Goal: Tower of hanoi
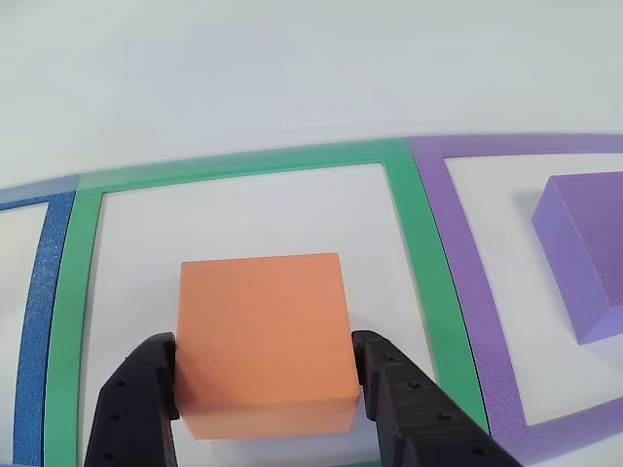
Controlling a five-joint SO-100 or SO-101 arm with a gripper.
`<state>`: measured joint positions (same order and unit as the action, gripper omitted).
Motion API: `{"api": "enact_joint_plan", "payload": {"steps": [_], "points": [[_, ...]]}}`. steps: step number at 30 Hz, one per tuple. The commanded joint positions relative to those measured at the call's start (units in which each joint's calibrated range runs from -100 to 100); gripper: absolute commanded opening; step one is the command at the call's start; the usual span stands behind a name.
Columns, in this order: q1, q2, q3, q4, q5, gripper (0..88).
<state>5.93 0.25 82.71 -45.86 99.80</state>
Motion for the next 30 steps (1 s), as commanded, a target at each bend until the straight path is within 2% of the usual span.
{"api": "enact_joint_plan", "payload": {"steps": [1,6,13,20,23,30], "points": [[0.67,3.91,-2.25,-7.11,0.2,15.0],[0.74,7.76,-4.15,-9.21,0.2,16.4],[0.97,8.16,-3.88,-9.21,0.2,26.4],[1.12,2.31,-2.7,-7.35,0.2,31.9],[1.89,-6.26,-1.79,0.42,0.2,32.0],[3.18,-32.06,-5.15,31.26,0.2,28.6]]}}
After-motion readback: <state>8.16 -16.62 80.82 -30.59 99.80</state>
